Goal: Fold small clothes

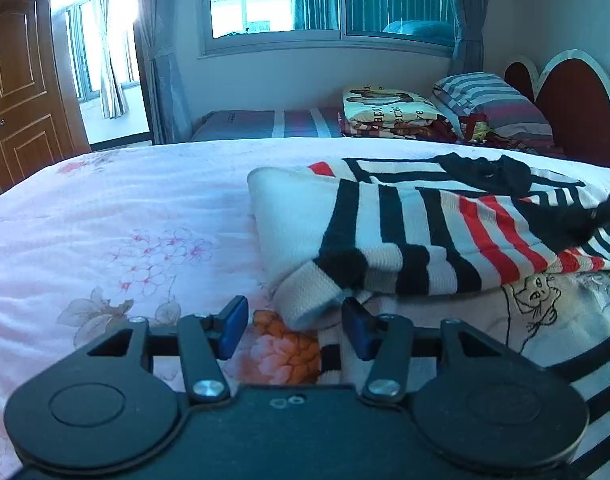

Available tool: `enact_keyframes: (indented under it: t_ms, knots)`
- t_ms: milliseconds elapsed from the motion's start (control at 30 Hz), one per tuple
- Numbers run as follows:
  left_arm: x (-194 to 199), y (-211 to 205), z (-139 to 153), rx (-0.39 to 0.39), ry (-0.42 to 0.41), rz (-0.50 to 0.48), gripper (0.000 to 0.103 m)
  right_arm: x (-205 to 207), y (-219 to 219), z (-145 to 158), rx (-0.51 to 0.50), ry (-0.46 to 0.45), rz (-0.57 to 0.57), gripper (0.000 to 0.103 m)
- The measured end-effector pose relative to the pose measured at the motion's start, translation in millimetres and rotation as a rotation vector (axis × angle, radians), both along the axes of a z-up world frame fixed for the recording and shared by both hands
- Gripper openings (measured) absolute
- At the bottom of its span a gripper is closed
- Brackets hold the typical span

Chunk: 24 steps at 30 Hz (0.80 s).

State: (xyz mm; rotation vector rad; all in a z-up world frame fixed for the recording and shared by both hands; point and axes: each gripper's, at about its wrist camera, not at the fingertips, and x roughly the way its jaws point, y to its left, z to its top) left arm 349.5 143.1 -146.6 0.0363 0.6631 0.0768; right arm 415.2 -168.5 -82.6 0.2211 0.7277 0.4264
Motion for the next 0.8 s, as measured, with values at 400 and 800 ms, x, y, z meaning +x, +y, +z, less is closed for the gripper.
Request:
enact_keyframes:
  t_ms: [400, 800]
  knots:
    - [8, 1, -8, -0.049, 0.021, -0.038, 0.043, -18, -39, 0, -0.121, -0.069, -0.103, 0.006]
    - [14, 8, -9, -0.072, 0.046, -0.055, 0.044, -21, -45, -1, -0.115, -0.054, -0.134, 0.006]
